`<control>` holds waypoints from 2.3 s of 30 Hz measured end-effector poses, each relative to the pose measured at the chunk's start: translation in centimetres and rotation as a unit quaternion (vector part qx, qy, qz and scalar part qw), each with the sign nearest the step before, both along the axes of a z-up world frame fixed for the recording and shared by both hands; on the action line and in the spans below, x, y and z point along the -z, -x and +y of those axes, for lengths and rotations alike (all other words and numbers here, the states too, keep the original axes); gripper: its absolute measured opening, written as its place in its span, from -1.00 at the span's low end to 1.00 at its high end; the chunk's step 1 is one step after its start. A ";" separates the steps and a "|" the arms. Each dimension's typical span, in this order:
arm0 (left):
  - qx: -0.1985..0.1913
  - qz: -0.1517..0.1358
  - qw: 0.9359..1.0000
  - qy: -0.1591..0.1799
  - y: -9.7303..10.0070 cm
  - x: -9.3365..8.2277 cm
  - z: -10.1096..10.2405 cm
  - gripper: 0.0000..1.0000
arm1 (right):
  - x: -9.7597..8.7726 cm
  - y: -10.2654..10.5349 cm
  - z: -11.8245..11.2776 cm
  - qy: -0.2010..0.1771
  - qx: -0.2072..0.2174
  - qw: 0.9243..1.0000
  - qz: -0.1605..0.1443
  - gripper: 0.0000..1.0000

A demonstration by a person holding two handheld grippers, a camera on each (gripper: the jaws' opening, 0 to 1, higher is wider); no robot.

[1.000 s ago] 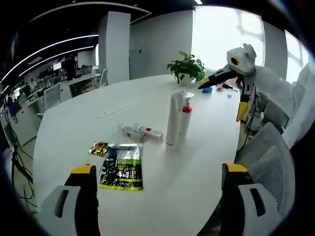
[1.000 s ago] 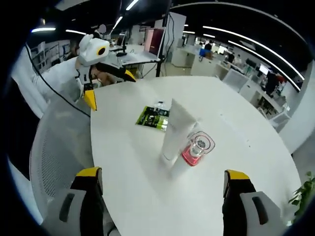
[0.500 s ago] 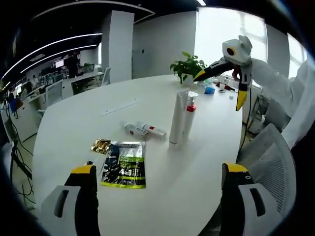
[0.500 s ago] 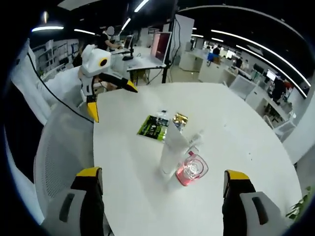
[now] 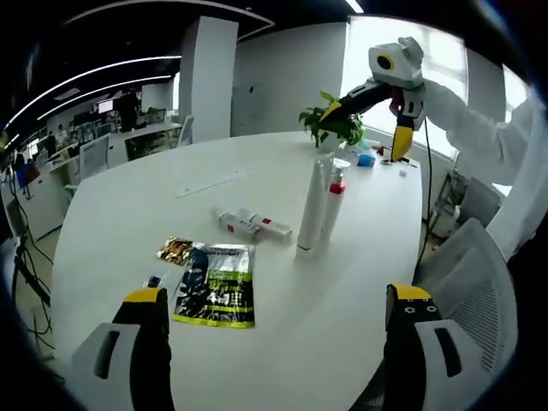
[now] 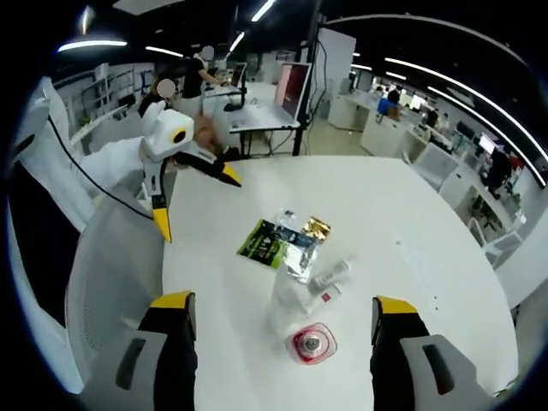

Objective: Arrange the skincare products in the storage area until every visible bottle or jar stands upright without overlapping.

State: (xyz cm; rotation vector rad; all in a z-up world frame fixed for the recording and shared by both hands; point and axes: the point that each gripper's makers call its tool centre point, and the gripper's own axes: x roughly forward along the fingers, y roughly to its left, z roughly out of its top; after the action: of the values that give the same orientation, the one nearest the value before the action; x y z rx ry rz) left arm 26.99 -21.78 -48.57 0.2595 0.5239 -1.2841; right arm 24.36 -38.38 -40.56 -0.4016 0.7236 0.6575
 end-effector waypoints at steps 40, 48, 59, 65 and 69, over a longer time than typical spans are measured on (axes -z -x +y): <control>-0.006 0.016 1.000 -0.013 -1.0 3.3 -0.5 0.99 | 8.3 -10.4 -3.5 -0.002 0.128 0.984 0.124 -0.04; 0.001 0.039 0.999 -0.002 0.0 3.7 -0.8 0.99 | 11.9 -11.0 -4.2 0.013 0.156 0.973 0.170 -0.22; -0.004 0.035 0.999 -0.007 -0.3 4.0 -0.2 0.99 | 16.2 -11.8 -4.7 0.041 0.176 0.958 0.220 -0.33; -0.006 0.039 0.999 -0.003 -0.4 3.9 -0.2 0.99 | 17.7 -12.5 -4.7 0.044 0.189 0.953 0.231 -0.42; -0.002 0.039 0.999 0.000 -0.2 3.7 -0.2 0.98 | 18.4 -12.9 -5.0 0.047 0.198 0.950 0.236 -0.43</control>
State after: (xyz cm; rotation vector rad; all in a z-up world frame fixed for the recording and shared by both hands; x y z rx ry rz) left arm 27.19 -22.03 -52.27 0.2092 0.5899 -1.2939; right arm 37.28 -43.34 -58.97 -0.1726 1.2576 0.3360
